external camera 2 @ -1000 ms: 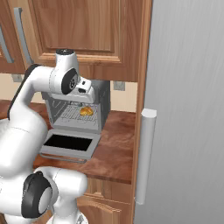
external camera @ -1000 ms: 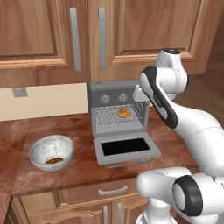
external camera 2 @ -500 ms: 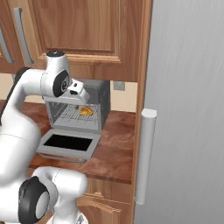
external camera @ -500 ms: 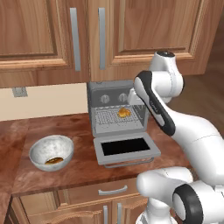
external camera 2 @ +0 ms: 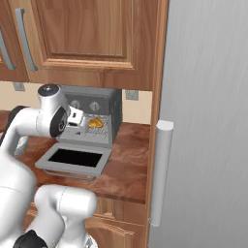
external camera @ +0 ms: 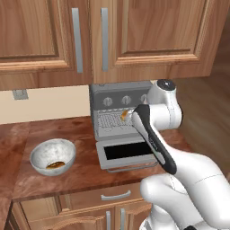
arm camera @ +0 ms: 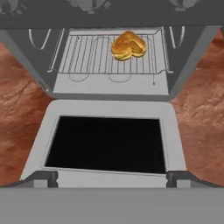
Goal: Pick up the heated bread from the toaster oven and place it in the bowl. Then move the bread bowl to the dining counter.
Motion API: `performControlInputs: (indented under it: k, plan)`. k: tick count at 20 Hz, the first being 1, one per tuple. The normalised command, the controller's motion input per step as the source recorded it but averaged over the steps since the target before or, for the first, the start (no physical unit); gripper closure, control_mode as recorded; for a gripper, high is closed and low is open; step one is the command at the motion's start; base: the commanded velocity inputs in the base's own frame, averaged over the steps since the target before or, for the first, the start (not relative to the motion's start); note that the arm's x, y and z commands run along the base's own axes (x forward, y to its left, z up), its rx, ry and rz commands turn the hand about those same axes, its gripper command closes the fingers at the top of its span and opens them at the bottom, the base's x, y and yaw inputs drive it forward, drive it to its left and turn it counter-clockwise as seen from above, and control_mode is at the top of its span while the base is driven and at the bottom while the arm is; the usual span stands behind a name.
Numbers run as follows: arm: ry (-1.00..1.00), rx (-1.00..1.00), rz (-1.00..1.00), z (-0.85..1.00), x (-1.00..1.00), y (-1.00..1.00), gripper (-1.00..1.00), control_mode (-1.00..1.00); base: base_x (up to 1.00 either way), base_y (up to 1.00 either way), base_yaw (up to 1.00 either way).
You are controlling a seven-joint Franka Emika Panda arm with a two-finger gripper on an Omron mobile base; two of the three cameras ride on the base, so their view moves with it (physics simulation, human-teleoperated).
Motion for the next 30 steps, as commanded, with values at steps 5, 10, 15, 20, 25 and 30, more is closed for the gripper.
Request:
performControlInputs:
  k: [5, 10, 15, 20, 25, 30]
  plan:
    - [-0.17, 0.00, 0.00, -0.05, 0.24, 0.43, -1.00, -1.00, 0.00, 0.00, 0.00]
    - [-0.08, 0.00, 0.00, -0.08, 0.34, 0.19, -1.00, -1.00, 0.00, 0.00, 0.00]
    - [-0.08, 0.00, 0.00, -0.07, 0.38, 0.05, -1.00, -1.00, 0.00, 0.00, 0.00]
    - [-0.06, 0.00, 0.00, -0.06, 0.42, 0.00, -1.00, -1.00, 0.00, 0.00, 0.00]
    - [-0.04, 0.00, 0.00, -0.22, 0.24, 0.00, -1.00, -1.00, 0.00, 0.00, 0.00]
    - [-0.05, 0.00, -0.01, -0.15, 0.27, 0.00, -1.00, -1.00, 0.00, 0.00, 0.00]
